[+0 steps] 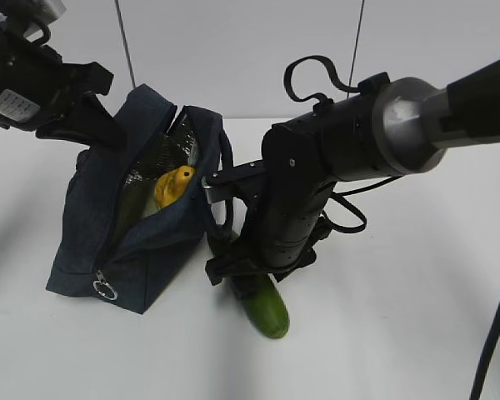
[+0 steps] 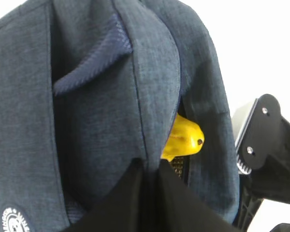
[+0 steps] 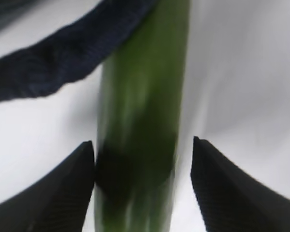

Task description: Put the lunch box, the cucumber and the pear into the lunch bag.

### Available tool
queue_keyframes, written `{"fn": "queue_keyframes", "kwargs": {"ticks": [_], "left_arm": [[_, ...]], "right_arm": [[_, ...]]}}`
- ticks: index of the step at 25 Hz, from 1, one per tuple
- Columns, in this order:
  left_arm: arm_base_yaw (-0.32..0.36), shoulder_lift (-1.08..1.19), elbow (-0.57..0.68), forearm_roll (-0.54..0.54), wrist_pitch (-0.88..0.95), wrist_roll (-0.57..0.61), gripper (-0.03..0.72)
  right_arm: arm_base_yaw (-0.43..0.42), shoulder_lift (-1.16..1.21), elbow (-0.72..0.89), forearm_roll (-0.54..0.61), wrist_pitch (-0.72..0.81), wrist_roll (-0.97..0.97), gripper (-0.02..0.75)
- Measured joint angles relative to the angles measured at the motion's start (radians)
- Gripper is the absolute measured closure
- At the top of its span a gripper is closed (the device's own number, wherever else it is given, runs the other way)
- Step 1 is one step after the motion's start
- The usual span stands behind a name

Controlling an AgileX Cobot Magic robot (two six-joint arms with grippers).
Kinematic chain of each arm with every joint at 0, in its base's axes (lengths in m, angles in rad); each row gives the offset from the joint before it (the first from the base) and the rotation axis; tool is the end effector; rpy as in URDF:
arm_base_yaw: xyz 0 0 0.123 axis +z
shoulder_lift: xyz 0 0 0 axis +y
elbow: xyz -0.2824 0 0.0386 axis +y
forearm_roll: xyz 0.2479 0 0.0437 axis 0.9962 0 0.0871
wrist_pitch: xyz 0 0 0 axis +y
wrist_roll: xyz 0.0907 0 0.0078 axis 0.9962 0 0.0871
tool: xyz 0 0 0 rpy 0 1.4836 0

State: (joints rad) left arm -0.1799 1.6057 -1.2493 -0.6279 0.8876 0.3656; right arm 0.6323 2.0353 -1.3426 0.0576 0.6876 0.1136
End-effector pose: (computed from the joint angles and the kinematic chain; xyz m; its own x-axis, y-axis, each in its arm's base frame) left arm 0.3232 -0.1010 0.2879 -0.8769 0.1015 -0.4697 0.3262 0.8436 -0.4265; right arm 0.3244 0.2418 0.1460 -0.8602 -0.4351 -0.2660 -0.4691 0.8797 0.0780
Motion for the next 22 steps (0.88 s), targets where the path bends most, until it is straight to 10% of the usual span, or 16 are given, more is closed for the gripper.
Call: {"fn": "queue_keyframes", "kwargs": {"ticks": [22], "left_arm": [[0.000, 0.000, 0.000, 0.000, 0.005, 0.000, 0.688]], "right_arm": [[0.000, -0.002, 0.000, -0.204, 0.083, 0.078, 0.358]]}}
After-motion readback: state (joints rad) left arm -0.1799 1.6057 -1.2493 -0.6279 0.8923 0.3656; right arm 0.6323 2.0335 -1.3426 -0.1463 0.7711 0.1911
